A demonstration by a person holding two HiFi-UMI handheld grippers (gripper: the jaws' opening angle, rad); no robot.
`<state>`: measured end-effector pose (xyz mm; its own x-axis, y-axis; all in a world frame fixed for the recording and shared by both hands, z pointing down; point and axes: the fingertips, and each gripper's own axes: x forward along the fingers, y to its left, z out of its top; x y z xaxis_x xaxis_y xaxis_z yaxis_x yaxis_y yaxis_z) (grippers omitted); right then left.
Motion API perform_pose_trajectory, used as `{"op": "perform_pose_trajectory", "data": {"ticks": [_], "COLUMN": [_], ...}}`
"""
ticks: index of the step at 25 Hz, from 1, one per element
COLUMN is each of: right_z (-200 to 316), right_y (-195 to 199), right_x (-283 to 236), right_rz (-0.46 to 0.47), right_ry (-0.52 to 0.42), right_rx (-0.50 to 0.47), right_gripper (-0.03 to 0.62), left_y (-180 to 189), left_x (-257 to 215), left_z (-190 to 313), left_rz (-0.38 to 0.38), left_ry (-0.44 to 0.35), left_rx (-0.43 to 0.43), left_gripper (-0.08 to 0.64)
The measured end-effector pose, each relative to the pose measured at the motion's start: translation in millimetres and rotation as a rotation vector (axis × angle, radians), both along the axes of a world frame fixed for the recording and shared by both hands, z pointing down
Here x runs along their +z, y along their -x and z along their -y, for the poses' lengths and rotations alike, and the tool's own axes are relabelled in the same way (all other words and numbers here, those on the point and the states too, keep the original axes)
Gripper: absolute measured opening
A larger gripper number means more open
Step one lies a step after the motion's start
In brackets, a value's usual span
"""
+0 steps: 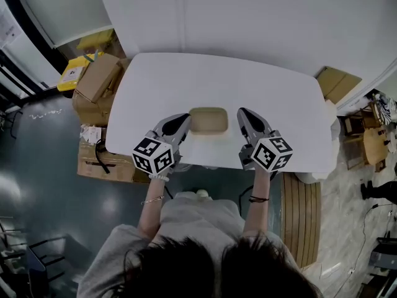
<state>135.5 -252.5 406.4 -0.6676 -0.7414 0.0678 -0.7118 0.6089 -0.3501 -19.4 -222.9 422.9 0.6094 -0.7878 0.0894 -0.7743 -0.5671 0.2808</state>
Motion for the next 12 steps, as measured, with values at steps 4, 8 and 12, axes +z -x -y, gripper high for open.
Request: {"op": "perform_pose_trajectory", "data": {"ticks": [4,8,12], "right_z": [8.5,18.0,29.7], "right_y": [-0.9,2.1,8.4], "right_x": [14.0,29.8,43.8], "right_rz": [0.013,0.009,-0.007], "right_ry": [0.038,0.086,0.131], "right_rx": [0.005,0.017,0.025], "right_gripper": [0.012,0.012,0.012], "left_y": [0.2,1.5,7.0], "left_x": [13.2,26.3,42.9], "left_z": [6.8,14.2,24.7], "left_rz": [0.010,0.014,0.021], "left_ry": [0.038,0.080,0.132], "left_rx": [0.001,0.018,0.036], "left_gripper": [-0.005,-0.006,-0.005]}}
